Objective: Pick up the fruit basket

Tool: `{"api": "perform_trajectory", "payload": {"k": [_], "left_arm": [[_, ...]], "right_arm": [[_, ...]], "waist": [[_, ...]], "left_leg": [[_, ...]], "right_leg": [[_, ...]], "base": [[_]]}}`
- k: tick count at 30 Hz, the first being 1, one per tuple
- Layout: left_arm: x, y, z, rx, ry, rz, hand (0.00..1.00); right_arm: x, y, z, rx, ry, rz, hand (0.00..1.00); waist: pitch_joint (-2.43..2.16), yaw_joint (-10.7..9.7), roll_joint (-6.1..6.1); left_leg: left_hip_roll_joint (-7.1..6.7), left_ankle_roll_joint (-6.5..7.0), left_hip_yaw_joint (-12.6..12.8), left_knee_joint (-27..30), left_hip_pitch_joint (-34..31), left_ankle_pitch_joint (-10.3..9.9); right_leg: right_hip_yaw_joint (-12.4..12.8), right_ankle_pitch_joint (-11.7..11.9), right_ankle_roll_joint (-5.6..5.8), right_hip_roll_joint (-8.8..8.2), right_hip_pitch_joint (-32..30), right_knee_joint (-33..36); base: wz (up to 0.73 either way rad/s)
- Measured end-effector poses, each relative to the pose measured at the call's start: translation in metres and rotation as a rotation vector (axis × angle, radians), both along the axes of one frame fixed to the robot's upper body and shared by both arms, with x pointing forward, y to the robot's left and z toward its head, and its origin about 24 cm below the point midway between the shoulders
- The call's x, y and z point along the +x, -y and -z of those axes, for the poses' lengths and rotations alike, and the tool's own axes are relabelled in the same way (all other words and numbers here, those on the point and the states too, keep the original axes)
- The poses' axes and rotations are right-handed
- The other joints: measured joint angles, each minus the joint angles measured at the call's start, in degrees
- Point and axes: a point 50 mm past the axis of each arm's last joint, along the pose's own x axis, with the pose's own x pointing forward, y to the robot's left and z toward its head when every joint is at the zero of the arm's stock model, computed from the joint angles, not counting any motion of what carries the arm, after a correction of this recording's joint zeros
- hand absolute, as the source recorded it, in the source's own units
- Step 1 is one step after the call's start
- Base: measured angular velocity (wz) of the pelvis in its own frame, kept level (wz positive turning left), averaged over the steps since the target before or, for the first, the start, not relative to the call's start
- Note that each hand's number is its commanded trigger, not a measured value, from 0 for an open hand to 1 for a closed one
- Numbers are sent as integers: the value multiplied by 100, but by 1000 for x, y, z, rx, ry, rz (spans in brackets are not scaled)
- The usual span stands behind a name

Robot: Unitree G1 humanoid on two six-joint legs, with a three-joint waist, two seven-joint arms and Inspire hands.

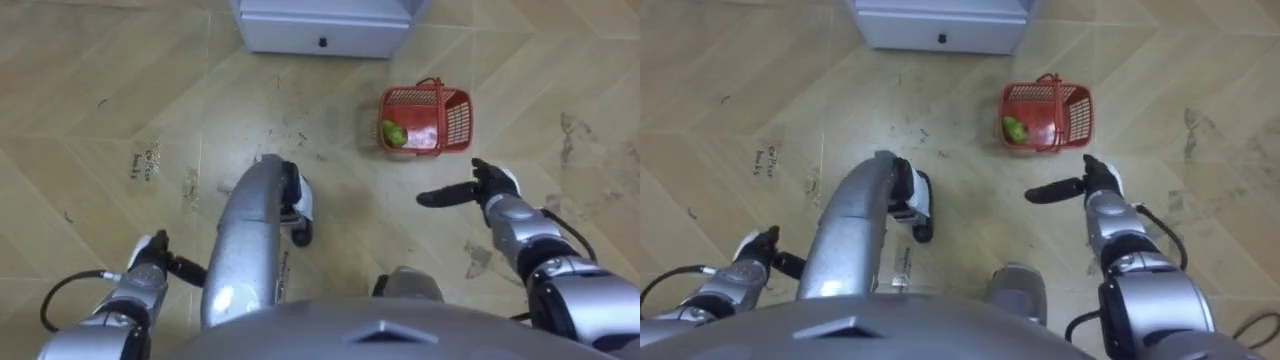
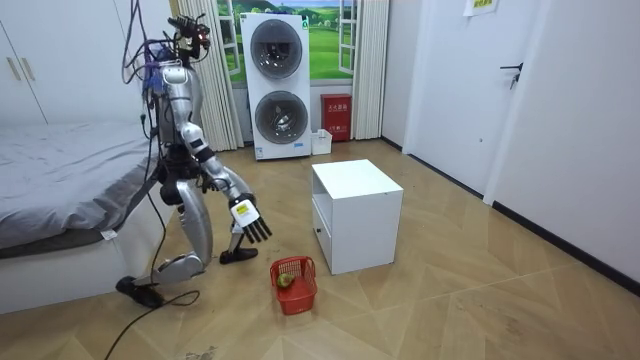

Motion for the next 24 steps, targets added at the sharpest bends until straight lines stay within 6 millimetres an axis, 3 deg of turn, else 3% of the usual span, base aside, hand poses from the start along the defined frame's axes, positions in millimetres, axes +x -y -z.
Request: {"api": "perform_trajectory", "payload": {"k": [2, 4, 6, 8, 10, 13, 15, 16, 17, 18, 19, 20, 22, 24], "left_arm": [[-4, -5, -1, 28, 0, -31, 0], [-4, -7, -1, 43, 12, -56, 0], [-4, -8, -2, 67, 38, -62, 0], [-1, -6, -2, 71, 50, -49, 0], [-7, -5, -1, 73, 29, -32, 0], [-11, -3, 1, 76, 1, 0, 0], [-11, -1, 2, 74, 3, 16, 0], [-13, 1, 3, 64, 7, 13, 0], [-20, 2, 5, 54, -9, 11, 0], [-26, 3, 6, 49, -28, 7, 0], [-33, 1, 6, 54, -43, -3, 0], [-37, -1, 6, 63, -51, -17, 0], [-36, 0, 6, 76, -44, 4, 0], [-39, 1, 7, 69, -43, 8, 0]], "right_arm": [[12, 0, -10, 13, 73, 32, 0], [18, 0, -16, 6, 121, 38, 0], [20, 2, -19, 7, 147, 62, 0], [24, 4, -23, 18, 175, 89, 0], [26, 4, -26, 22, 190, 102, 0], [27, 5, -27, 15, 196, 126, 0], [27, 5, -27, 10, 197, 130, 0], [27, 5, -27, 6, 195, 131, 0], [30, 6, -30, 1, 206, 129, 0], [31, 7, -32, -1, 214, 134, 0], [31, 6, -31, 7, 212, 138, 0], [30, 4, -29, 17, 207, 142, 0], [31, 7, -31, 7, 216, 145, 0], [31, 9, -33, -2, 221, 147, 0]], "waist": [[13, -4, -36], [20, -74, -64], [27, -153, -109], [35, -222, -120], [47, -242, -136], [75, -324, -103], [92, -438, -114], [135, -571, -201], [91, -512, -34], [55, -372, 45], [46, -314, 8], [20, -443, -57], [12, -536, -147], [10, -542, -173]], "left_leg": [[-35, 41, 28, 508, -210, -193], [-112, -46, 62, 946, -334, -390], [-115, -295, 110, 1446, -495, -619], [-119, -391, 136, 1691, -602, -664], [-204, -369, 132, 1860, -672, -676], [-199, -230, 163, 2058, -745, -749], [-201, -271, 235, 2091, -775, -734], [-251, -768, 190, 2272, -830, -731], [-483, -827, -422, 2609, -890, -882], [-614, -459, -485, 2760, -956, -1081], [-691, -390, -480, 2798, -964, -1114], [-821, -324, -461, 2820, -978, -1147], [-712, -309, -357, 2832, -1002, -1153], [-633, -175, -324, 2901, -998, -1095]], "right_leg": [[76, 0, 1, -144, -143, 754], [149, 3, -3, -248, -143, 1331], [199, 19, -27, -273, -134, 1917], [231, 19, -29, -279, -131, 2222], [298, 19, -28, -281, -124, 2464], [301, 20, -29, -283, -27, 2763], [299, 19, -29, -327, -54, 2880], [281, 17, -37, -433, -65, 2910], [340, 16, -35, -467, -162, 3063], [470, 6, -18, -487, -248, 3266], [512, -15, 11, -553, -262, 3329], [450, -6, 26, -708, -142, 3357], [452, 32, 15, -781, -18, 3276], [488, -12, 24, -732, -14, 3351]], "base": [[29], [46], [55], [38], [15], [20], [34], [-7], [-63], [-91], [-54], [9], [24], [3]]}}
